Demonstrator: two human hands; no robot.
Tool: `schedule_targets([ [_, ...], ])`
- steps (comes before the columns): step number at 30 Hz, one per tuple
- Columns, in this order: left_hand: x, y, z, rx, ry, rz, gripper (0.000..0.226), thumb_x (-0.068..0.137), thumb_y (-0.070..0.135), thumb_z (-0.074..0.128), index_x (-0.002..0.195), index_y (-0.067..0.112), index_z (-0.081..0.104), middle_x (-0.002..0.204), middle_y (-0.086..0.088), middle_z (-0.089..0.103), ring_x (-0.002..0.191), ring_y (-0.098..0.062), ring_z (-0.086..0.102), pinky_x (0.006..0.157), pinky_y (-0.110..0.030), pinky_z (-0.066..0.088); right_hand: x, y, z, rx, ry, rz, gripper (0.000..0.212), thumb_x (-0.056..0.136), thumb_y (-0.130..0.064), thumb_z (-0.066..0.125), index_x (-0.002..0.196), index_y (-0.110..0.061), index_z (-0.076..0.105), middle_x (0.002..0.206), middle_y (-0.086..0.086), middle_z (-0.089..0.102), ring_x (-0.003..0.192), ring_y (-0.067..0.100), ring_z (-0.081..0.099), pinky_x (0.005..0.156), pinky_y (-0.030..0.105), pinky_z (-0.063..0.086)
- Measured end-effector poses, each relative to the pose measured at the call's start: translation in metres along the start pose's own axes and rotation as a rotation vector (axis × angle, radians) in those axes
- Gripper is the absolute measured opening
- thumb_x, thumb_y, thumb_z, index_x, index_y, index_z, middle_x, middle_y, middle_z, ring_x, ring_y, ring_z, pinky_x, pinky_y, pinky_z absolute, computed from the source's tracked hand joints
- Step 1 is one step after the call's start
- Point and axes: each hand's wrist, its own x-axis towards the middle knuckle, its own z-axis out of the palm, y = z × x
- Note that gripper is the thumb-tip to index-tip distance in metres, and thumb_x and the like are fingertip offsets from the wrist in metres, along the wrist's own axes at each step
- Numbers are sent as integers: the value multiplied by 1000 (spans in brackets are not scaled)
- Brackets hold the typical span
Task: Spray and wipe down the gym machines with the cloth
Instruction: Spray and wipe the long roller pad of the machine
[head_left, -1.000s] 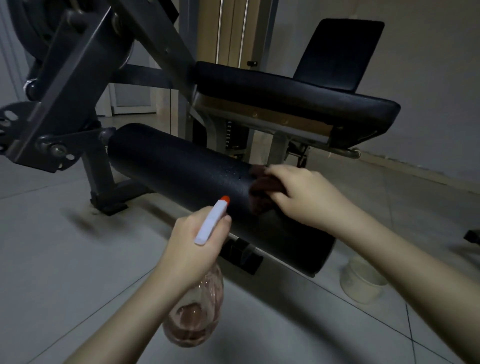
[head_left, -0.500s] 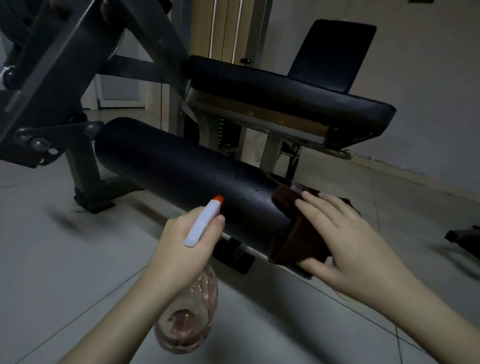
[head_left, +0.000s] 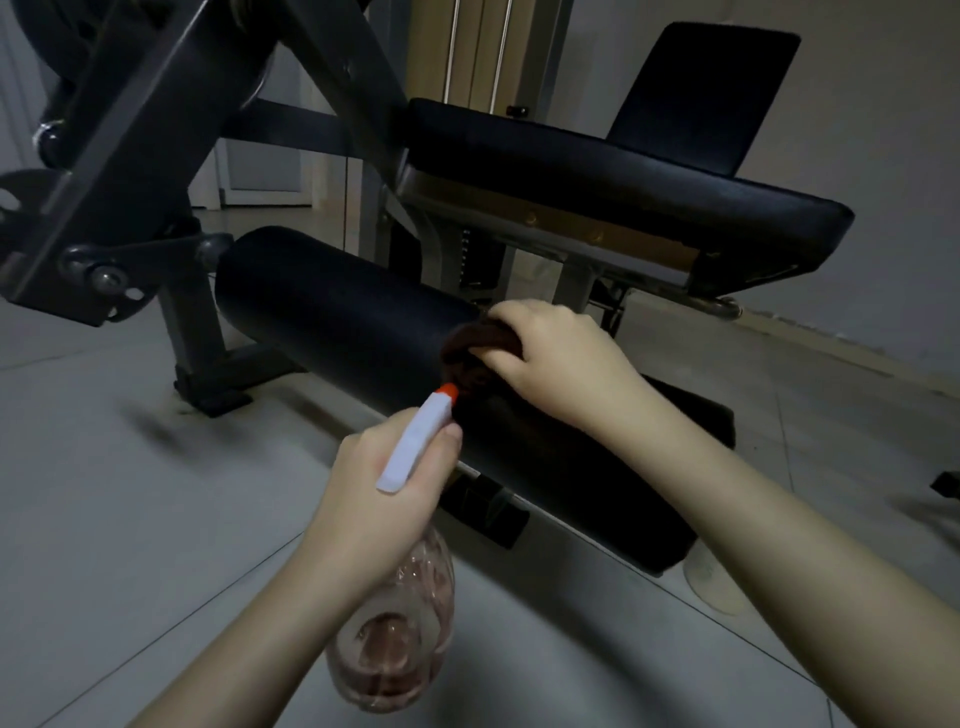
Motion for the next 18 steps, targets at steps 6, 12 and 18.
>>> schedule_targets([
  [6,17,-2,-20,-8,54,-53,48,81,45,50,93,-1,59,80,-20,60,74,-29,55,65,-42,45,-57,25,-23,28,-70,-31,52,87,-47,53,136,-34,38,142,-15,40,129,10,39,102,30,34],
  [12,39,-9,-32,5,88,-118,29,92,31,55,85,4,60,86,-18,62,71,-26,55,63,-33,43,-42,28,-20,96,-78,-11,43,85,-50,51,126,-37,44,128,-17,48,118,11,46,91,35,45],
  [18,56,-12,-37,16,113,-177,30,82,48,52,84,19,60,91,-16,65,77,-30,61,66,-43,50,-41,53,-25,257,-144,-33,67,54,-96,15,104,-57,36,104,-32,47,91,-6,47,74,27,43],
])
